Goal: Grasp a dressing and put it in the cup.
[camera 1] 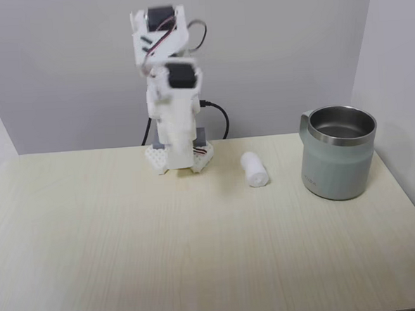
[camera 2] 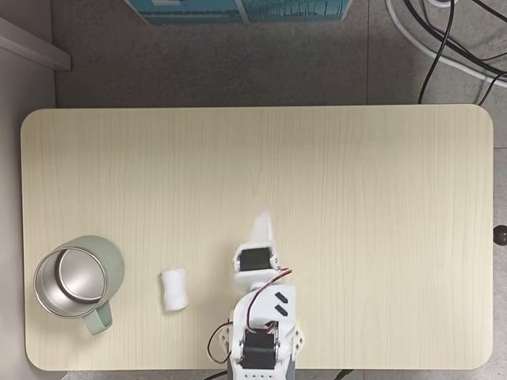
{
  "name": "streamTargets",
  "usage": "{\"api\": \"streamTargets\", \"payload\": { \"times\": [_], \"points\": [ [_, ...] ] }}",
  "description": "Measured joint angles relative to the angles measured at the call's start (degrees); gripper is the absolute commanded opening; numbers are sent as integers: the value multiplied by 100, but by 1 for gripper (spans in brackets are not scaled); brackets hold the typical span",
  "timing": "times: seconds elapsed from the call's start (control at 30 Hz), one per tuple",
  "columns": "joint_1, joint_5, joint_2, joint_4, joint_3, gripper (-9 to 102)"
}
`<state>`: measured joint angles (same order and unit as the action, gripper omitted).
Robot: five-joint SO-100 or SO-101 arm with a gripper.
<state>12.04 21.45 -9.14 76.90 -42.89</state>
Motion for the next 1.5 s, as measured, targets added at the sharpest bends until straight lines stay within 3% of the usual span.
{"api": "streamTargets", "payload": {
  "times": [0.33,0.6,0.73,1.0,1.5],
  "points": [
    [2048,1670,-2021,1749,-1608,13],
    [3516,2479,-2786,2136,-1468,18],
    [4113,2593,-2892,1749,-853,19],
    [4474,2733,-2997,615,501,20],
    [5019,2795,-3700,-993,1626,20]
  ]
}}
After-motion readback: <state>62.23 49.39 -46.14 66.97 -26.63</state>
